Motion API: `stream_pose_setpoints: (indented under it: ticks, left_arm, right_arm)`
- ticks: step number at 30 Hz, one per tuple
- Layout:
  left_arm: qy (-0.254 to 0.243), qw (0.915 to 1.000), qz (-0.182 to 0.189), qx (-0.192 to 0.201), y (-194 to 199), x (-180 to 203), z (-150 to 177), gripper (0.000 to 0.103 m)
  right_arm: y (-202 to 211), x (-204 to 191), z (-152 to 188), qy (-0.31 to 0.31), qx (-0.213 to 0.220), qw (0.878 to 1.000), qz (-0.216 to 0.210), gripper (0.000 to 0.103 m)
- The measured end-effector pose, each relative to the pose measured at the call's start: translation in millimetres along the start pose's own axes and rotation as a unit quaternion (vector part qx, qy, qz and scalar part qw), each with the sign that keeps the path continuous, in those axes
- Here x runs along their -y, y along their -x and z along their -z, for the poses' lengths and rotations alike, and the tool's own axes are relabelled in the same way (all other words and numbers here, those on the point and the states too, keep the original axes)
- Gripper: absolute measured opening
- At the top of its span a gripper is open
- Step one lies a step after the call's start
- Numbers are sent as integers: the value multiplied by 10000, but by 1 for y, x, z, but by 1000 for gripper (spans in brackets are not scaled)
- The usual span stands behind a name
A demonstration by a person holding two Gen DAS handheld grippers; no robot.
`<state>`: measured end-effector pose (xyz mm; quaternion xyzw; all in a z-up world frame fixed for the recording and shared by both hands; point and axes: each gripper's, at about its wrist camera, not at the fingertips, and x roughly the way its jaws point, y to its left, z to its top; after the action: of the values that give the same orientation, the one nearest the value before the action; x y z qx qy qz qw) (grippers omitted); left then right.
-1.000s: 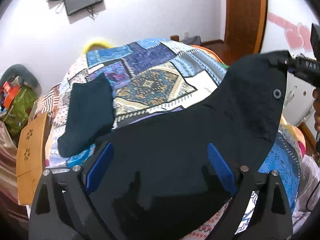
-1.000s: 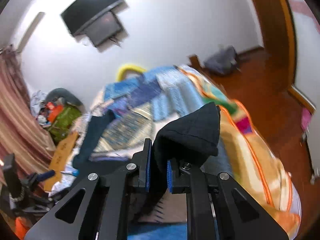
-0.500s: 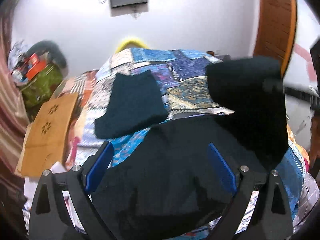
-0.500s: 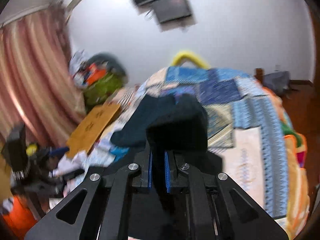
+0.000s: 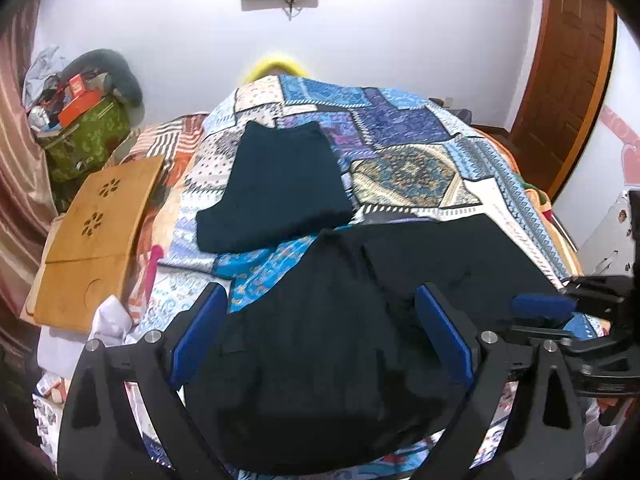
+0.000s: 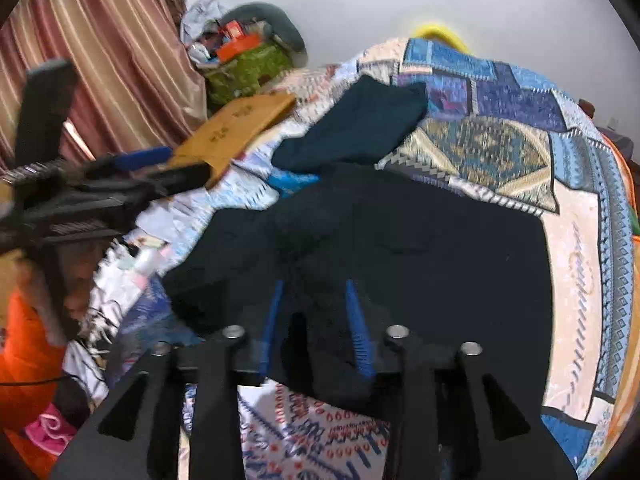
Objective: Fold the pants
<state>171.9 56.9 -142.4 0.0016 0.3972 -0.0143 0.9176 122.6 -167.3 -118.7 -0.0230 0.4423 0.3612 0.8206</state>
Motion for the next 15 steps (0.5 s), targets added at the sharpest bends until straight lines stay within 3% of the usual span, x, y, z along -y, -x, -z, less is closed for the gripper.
stream_pose_setpoints:
  ticks: [3,8,15]
  left_arm:
    - [-147,9998,97,69,-1,17,-10,96]
    - [-452,9979,451,-50,-20,52,-24,98]
    - [-692,9910,875,-743,-74,94,-27,98]
  right_arm:
    - [22,4,-5,98,359,9993,69,43]
    - [36,32,-12,97,586,9956,730,43]
    - [-3,94,-4,-383,-256,9918,1188,43]
